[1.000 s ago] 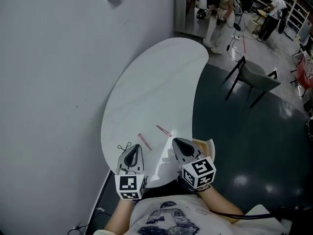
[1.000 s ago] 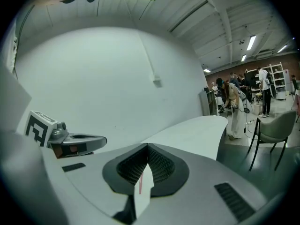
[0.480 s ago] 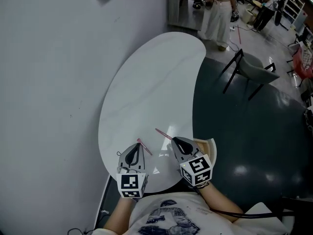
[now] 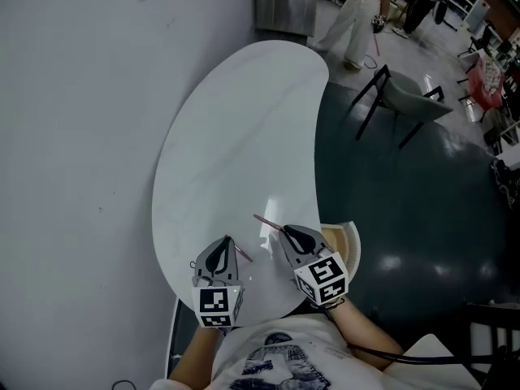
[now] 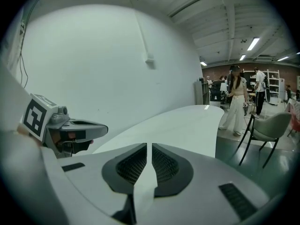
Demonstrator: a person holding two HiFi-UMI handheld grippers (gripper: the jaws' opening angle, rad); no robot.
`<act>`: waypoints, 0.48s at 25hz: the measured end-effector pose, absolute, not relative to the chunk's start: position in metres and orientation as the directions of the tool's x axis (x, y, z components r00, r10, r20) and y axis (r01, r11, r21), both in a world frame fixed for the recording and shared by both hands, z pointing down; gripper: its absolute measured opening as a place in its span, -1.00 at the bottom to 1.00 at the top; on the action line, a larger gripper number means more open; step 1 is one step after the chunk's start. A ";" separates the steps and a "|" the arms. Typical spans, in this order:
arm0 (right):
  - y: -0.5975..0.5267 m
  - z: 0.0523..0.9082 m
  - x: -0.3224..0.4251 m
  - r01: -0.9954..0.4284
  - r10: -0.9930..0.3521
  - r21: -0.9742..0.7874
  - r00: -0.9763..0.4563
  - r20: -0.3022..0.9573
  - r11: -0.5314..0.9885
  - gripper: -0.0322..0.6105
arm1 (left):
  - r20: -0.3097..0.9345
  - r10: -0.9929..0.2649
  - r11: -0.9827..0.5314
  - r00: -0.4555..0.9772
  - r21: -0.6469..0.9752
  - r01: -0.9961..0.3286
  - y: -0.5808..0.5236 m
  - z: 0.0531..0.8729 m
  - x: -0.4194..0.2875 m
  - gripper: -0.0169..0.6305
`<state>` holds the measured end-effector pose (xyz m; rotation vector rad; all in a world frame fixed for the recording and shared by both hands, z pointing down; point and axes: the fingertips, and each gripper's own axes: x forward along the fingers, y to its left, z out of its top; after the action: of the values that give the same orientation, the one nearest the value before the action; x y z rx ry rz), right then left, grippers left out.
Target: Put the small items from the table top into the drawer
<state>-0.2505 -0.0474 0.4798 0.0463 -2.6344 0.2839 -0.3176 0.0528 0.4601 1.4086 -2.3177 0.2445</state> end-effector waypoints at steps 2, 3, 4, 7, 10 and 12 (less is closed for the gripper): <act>-0.049 0.488 -0.255 -0.088 0.012 -0.183 -0.874 0.486 0.979 -0.82 | 0.441 -0.804 0.473 -0.398 0.069 -0.878 0.054 0.468 -0.323 -0.89; -0.048 0.491 -0.258 -0.086 0.015 -0.181 -0.870 0.492 0.980 -0.80 | 0.444 -0.803 0.474 -0.398 0.070 -0.878 0.055 0.471 -0.325 -0.89; -0.048 0.495 -0.260 -0.081 0.021 -0.182 -0.866 0.499 0.980 -0.73 | 0.447 -0.801 0.475 -0.398 0.070 -0.877 0.055 0.473 -0.328 -0.89; -0.045 0.507 -0.265 -0.062 0.041 -0.178 -0.852 0.522 0.982 -0.59 | 0.456 -0.799 0.474 -0.392 0.077 -0.877 0.055 0.481 -0.332 -0.89; -0.041 0.522 -0.270 -0.047 0.060 -0.182 -0.839 0.541 0.982 -0.48 | 0.468 -0.797 0.471 -0.381 0.087 -0.878 0.056 0.491 -0.337 -0.89; -0.040 0.531 -0.273 -0.039 0.077 -0.195 -0.831 0.551 0.980 -0.31 | 0.475 -0.797 0.468 -0.373 0.096 -0.878 0.056 0.497 -0.340 -0.89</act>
<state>-0.2733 -0.0398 0.5312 -0.0271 -2.5377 0.2656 -0.3396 0.0561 0.4971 1.3945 -2.2613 0.2383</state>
